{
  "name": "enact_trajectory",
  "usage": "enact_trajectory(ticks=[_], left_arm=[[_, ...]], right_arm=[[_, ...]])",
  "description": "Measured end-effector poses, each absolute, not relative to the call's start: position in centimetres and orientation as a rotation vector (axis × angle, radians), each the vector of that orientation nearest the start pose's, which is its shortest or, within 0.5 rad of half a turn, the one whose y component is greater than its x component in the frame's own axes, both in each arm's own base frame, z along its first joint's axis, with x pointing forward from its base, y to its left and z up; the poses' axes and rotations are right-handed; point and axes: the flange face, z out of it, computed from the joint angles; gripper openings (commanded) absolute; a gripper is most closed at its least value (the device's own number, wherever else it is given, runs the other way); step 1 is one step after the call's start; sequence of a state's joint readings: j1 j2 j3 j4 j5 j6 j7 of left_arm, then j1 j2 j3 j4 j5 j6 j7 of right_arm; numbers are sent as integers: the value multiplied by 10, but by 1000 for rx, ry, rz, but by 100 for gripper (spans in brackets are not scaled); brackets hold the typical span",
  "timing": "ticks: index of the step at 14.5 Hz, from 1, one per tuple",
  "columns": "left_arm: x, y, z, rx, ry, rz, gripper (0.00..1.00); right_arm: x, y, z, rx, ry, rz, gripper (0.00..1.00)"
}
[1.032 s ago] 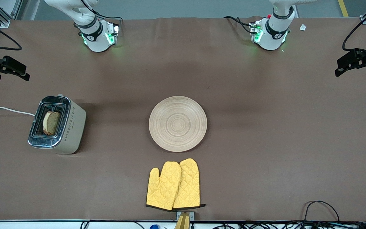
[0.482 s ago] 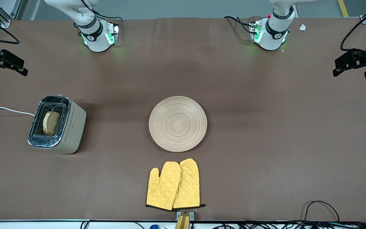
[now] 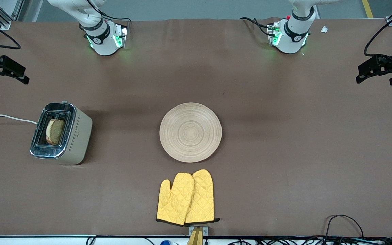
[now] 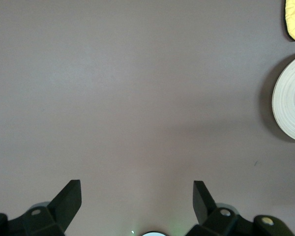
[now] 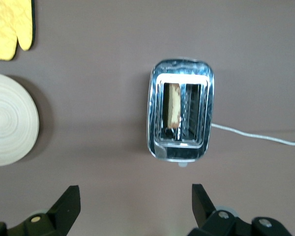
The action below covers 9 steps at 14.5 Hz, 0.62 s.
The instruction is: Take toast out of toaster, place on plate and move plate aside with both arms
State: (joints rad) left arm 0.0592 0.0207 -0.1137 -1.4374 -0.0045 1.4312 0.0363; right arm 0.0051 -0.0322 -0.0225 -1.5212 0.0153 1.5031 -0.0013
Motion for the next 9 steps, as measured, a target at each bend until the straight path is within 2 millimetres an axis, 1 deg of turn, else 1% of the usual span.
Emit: enact_trajectory(ticks=[1,2,3,5,7,9], left_arm=[[546,-29,663,-3145,142,42,100],[546,-28,663,-3145,140,42,100],[546,-28,663,-3145,139,43,100],[546,-26,663,-3145,134,43,100],[546,-22,663,-3146,123,43,100],[547,-19,662,-3146,113,47,100]], right_arm=[[543,-10,652,-3126,30,-45,100],[550,-12,639,-3127,39,-59,100],[557,-16,621,-3128,52,-63,100],[566,-31,586,-3129,93,-55,100],[568,-46,560,-3129,131,-32,100],[569,-52,534,-3128,151,-31,100]])
